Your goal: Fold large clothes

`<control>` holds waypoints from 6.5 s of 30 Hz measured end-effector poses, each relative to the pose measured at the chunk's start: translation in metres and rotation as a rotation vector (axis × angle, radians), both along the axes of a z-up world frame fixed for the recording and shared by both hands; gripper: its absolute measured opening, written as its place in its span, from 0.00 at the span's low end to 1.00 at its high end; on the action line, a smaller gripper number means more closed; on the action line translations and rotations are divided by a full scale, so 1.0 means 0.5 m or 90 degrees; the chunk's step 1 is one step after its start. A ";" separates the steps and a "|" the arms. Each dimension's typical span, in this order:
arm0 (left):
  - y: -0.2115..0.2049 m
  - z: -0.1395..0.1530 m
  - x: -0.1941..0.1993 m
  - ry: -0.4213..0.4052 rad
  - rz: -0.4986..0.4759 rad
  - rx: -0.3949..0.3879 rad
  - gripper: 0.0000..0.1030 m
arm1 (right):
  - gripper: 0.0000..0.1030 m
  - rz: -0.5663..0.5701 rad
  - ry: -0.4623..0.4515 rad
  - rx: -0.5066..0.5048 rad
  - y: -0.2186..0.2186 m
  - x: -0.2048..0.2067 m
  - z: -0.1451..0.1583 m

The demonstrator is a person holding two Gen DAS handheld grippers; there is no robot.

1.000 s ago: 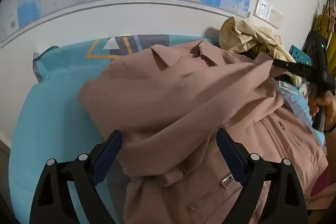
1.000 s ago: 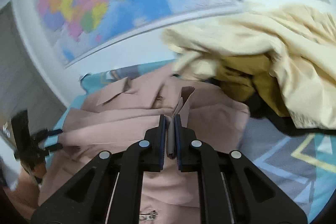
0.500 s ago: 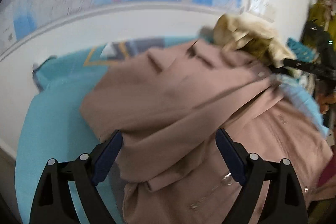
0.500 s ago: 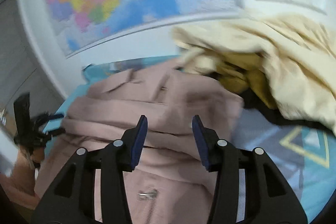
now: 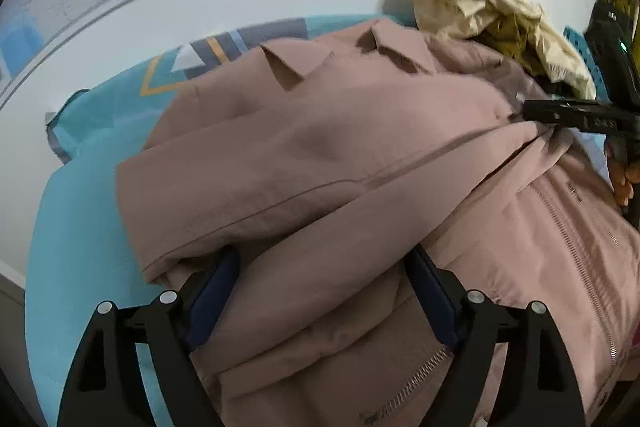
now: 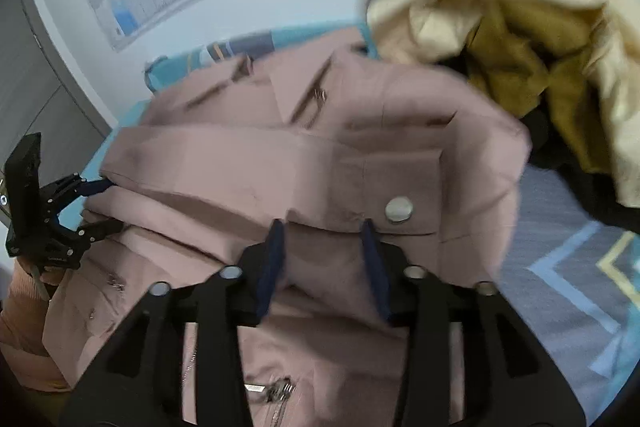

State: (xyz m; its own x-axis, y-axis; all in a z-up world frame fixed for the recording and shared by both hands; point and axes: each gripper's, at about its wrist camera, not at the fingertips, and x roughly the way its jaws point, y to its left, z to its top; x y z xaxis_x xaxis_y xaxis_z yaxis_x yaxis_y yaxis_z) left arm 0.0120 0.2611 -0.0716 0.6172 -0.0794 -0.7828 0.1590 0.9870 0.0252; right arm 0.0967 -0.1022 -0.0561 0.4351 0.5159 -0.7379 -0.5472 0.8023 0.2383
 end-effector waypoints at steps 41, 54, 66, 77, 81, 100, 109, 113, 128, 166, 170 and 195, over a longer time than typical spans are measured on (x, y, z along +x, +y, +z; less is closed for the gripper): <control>0.067 -0.035 -0.341 0.048 0.044 -0.242 0.93 | 0.80 -0.034 0.183 0.218 -0.302 -0.335 -0.064; 0.028 -0.043 -0.347 0.070 -0.013 -0.370 0.93 | 0.84 0.059 0.173 0.230 -0.212 -0.365 -0.067; 0.029 -0.041 -0.336 0.080 0.017 -0.347 0.75 | 0.83 0.071 0.171 0.220 -0.219 -0.383 -0.072; 0.012 -0.045 -0.325 0.075 0.077 -0.293 0.21 | 0.28 0.027 0.189 0.225 -0.184 -0.367 -0.098; 0.024 -0.028 -0.334 0.067 0.109 -0.296 0.05 | 0.10 0.029 0.207 0.303 -0.204 -0.370 -0.085; 0.080 0.033 -0.406 0.045 0.070 -0.360 0.08 | 0.07 0.067 0.132 0.410 -0.243 -0.457 0.043; 0.063 -0.011 -0.404 0.099 0.040 -0.326 0.02 | 0.07 0.069 0.135 0.422 -0.242 -0.446 0.045; 0.094 0.040 -0.402 0.039 0.065 -0.356 0.02 | 0.07 0.065 0.116 0.424 -0.242 -0.434 0.070; 0.195 0.217 -0.102 0.015 0.097 -0.363 0.02 | 0.08 -0.025 0.123 0.466 -0.192 -0.083 0.174; 0.022 0.086 0.151 0.093 0.049 -0.118 0.40 | 0.08 0.173 -0.009 -0.041 0.225 -0.003 -0.015; 0.062 0.114 0.160 0.054 0.086 -0.173 0.44 | 0.08 0.126 -0.065 0.006 0.203 0.034 0.060; 0.187 0.090 0.032 -0.013 0.121 -0.106 0.81 | 0.68 -0.027 -0.076 0.052 -0.104 -0.021 0.095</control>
State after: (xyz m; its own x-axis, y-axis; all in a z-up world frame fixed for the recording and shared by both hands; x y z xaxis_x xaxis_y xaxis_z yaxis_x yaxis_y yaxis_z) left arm 0.0282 0.3545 -0.0266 0.6487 -0.0870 -0.7561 -0.0285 0.9900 -0.1384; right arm 0.0862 -0.1542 -0.0085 0.5400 0.5521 -0.6353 -0.5421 0.8055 0.2393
